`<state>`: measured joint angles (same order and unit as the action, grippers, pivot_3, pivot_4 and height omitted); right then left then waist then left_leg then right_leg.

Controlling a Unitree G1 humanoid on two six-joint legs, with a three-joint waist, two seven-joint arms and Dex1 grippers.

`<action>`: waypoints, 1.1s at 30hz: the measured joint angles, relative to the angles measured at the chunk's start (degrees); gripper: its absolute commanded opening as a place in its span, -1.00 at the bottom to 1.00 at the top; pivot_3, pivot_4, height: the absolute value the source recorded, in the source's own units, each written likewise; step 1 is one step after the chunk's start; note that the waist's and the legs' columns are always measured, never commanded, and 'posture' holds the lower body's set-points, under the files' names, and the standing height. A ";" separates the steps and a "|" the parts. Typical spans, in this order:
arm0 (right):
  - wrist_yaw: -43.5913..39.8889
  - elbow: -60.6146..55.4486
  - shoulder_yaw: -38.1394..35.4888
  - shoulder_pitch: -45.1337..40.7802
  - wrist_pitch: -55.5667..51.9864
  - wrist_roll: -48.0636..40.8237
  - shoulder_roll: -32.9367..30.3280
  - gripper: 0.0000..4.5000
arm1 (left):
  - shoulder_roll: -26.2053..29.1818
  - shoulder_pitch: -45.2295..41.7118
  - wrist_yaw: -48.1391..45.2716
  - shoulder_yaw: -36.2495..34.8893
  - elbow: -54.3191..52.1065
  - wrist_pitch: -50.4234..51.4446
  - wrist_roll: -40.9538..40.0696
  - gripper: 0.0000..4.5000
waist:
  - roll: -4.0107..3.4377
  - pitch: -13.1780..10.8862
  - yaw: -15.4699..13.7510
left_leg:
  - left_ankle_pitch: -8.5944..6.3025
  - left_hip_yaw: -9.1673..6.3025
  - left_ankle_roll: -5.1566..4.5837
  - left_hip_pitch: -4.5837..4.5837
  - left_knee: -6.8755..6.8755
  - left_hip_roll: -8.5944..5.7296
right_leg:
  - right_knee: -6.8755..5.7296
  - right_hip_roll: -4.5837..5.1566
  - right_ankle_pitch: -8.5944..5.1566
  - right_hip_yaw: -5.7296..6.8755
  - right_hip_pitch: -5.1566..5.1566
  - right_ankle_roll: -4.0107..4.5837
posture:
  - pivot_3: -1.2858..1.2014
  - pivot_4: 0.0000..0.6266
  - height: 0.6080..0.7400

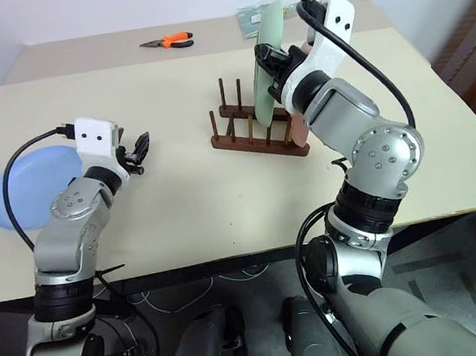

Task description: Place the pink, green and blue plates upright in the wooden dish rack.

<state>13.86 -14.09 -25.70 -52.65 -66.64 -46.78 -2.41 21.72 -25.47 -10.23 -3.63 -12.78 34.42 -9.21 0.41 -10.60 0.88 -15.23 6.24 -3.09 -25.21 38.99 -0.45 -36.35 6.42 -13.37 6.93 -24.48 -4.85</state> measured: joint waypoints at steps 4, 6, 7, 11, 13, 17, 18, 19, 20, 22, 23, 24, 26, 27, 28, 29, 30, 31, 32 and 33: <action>-1.89 5.46 2.76 -0.03 1.67 2.63 -1.93 -0.08 | 0.00 0.00 -0.60 0.46 -1.35 0.42 -0.01 0.17 | -0.01 -0.01 0.08 | 0.00 0.00 0.00 0.00 -0.01 0.01 | 0.00 0.00 0.00 -0.01 -0.01 0.00 | 0.03 -0.52 1.00; -4.62 6.62 6.18 -0.02 3.37 4.59 -4.71 0.41 | 0.00 0.01 -0.64 0.46 -2.04 0.99 -0.02 0.17 | -0.03 -0.02 0.03 | 0.00 0.00 -0.01 -0.03 -0.01 0.01 | 0.00 0.00 0.00 0.00 -0.02 0.00 | 0.03 -0.52 1.00; -6.82 6.62 9.23 -0.05 4.95 6.58 -7.05 0.58 | 0.00 0.11 -0.66 0.45 -2.40 1.26 -0.02 0.17 | -0.03 -0.02 -0.01 | 0.00 0.00 -0.02 -0.03 0.00 0.01 | 0.00 0.00 0.00 0.00 -0.02 0.00 | 0.03 -0.52 1.00; -15.94 5.27 20.89 -0.04 13.10 15.32 -16.11 0.99 | 0.00 0.90 -0.77 0.43 -3.21 1.43 0.01 0.17 | -0.04 -0.02 -0.03 | -0.01 -0.01 -0.03 -0.03 0.02 0.01 | 0.08 0.01 -0.01 -0.01 -0.04 -0.01 | 0.03 -0.52 1.00; -22.18 3.54 28.94 0.21 20.79 22.55 -23.46 0.99 | -0.28 1.22 -0.45 -0.05 -3.16 1.83 -0.09 0.17 | -0.06 -0.04 -0.07 | -0.01 0.00 -0.03 -0.05 0.03 0.00 | 0.09 0.02 -0.01 -0.02 -0.07 -0.02 | 0.03 -0.52 1.00; -29.71 1.87 33.64 0.70 34.80 32.22 -30.28 1.00 | -1.87 0.48 3.58 -6.43 -1.63 3.92 -0.90 0.75 | -0.04 -0.03 -0.11 | -0.01 -0.01 -0.03 -0.05 0.06 0.04 | 0.09 0.02 -0.01 -0.02 -0.06 -0.02 | 0.03 -0.52 1.00; -31.11 1.92 33.65 0.95 37.54 33.68 -31.33 1.00 | -2.07 0.05 5.56 -9.02 -0.85 4.64 -1.00 0.97 | -0.04 -0.03 -0.07 | -0.01 -0.01 -0.03 -0.05 0.07 0.05 | 0.09 0.02 -0.01 -0.02 -0.06 -0.02 | 0.03 -0.52 1.00; -32.59 1.96 33.44 1.30 40.28 34.79 -32.24 1.00 | -2.42 -0.54 8.17 -12.03 -0.12 5.63 -0.98 0.97 | -0.03 -0.03 -0.05 | -0.01 -0.01 -0.03 -0.05 0.07 0.05 | 0.10 0.02 -0.01 -0.02 -0.05 -0.02 | 0.03 -0.52 1.00; -33.74 2.04 33.07 1.58 42.21 35.30 -32.49 1.00 | -2.69 -1.23 10.64 -14.77 0.52 6.53 -0.80 0.97 | -0.03 -0.03 -0.05 | -0.01 -0.01 -0.03 -0.05 0.07 0.06 | 0.09 0.03 -0.01 -0.01 -0.05 -0.02 | 0.03 -0.52 1.00; -36.99 2.04 32.50 1.67 45.78 34.98 -32.10 1.00 | -2.54 -2.67 16.64 -19.48 1.57 8.35 0.81 0.97 | -0.01 -0.04 -0.05 | -0.01 -0.02 -0.04 -0.04 0.07 0.07 | 0.09 0.05 0.00 -0.01 -0.04 -0.02 | 0.03 -0.52 1.00; -39.52 1.52 32.09 1.68 46.36 33.47 -31.45 1.00 | -1.67 -3.02 20.04 -21.28 1.80 9.62 2.66 0.97 | 0.00 -0.03 -0.02 | -0.01 -0.02 -0.04 -0.04 0.07 0.07 | 0.10 0.04 0.00 -0.01 -0.03 -0.02 | 0.03 -0.52 1.00; -41.72 0.48 32.10 2.01 46.19 31.77 -30.95 1.00 | -0.87 -3.26 22.44 -22.70 1.95 10.70 4.26 0.97 | 0.00 -0.03 -0.08 | -0.01 -0.02 -0.04 -0.04 0.07 0.07 | 0.09 0.03 0.00 0.00 -0.02 -0.02 | 0.03 -0.52 1.00; -46.73 -2.24 33.31 3.93 45.86 28.83 -30.00 1.00 | 0.07 -3.98 26.92 -25.91 1.98 13.69 6.70 0.97 | 0.03 -0.02 -0.25 | -0.01 -0.07 -0.04 -0.04 0.08 0.07 | 0.10 0.04 0.00 0.03 0.03 -0.02 | 0.03 -0.52 1.00; -48.93 -3.36 34.78 5.14 45.81 28.16 -29.75 1.00 | 0.24 -4.27 28.43 -27.58 2.01 15.41 7.36 0.97 | 0.06 0.00 -0.42 | -0.02 -0.10 -0.06 -0.04 0.10 0.05 | 0.11 0.06 0.00 0.04 0.07 -0.03 | 0.03 -0.52 1.00; -50.78 -4.28 36.43 6.34 45.81 27.88 -29.44 1.00 | 0.23 -4.47 29.48 -29.11 2.02 17.12 7.53 0.97 | 0.09 0.02 -0.48 | -0.03 -0.11 -0.07 -0.04 0.13 0.05 | 0.12 0.08 0.00 0.05 0.08 -0.03 | 0.03 -0.52 1.00; -52.28 -4.89 38.06 7.53 45.81 27.69 -28.97 1.00 | 0.16 -4.53 30.16 -30.61 2.05 18.85 7.53 0.97 | 0.10 0.03 -0.52 | -0.04 -0.12 -0.08 -0.04 0.15 0.04 | 0.12 0.10 0.00 0.05 0.09 -0.03 | 0.03 -0.52 1.00; -53.64 -4.99 39.42 8.74 45.77 27.44 -28.08 1.00 | -0.55 -4.93 30.69 -32.63 1.98 21.36 7.30 0.97 | 0.10 0.03 -0.59 | -0.04 -0.12 -0.08 -0.04 0.16 0.01 | 0.11 0.12 0.00 0.05 0.09 -0.03 | 0.03 -0.52 1.00; -54.38 -5.01 40.21 9.60 45.71 27.36 -27.28 1.00 | -1.55 -5.45 31.05 -34.23 1.91 23.32 7.10 0.97 | 0.11 0.03 -0.69 | -0.04 -0.13 -0.08 -0.04 0.17 0.01 | 0.10 0.12 0.00 0.06 0.09 -0.03 | 0.03 -0.52 1.00; -54.87 -5.01 41.01 10.00 45.67 27.33 -26.67 1.00 | -2.29 -5.71 31.41 -35.36 1.92 24.94 6.77 0.97 | 0.14 0.01 -0.75 | -0.04 -0.14 -0.07 -0.04 0.18 0.01 | 0.10 0.12 0.00 0.06 0.09 -0.03 | 0.03 -0.52 1.00; -55.34 -5.02 41.18 10.29 45.70 27.40 -26.16 1.00 | -2.95 -6.04 31.21 -36.38 1.78 26.75 6.01 0.97 | 0.16 0.01 -0.80 | -0.04 -0.16 -0.07 -0.03 0.18 0.01 | 0.09 0.12 0.00 0.06 0.09 -0.03 | 0.03 -0.52 1.00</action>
<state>-41.48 -19.11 15.48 -42.36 -20.95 -19.38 -28.57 18.78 -31.51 20.98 -40.01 -11.00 61.17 -3.21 0.57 -10.58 0.08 -15.27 6.09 -3.16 -25.24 39.17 -0.44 -36.26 6.54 -13.37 6.99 -24.39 -4.88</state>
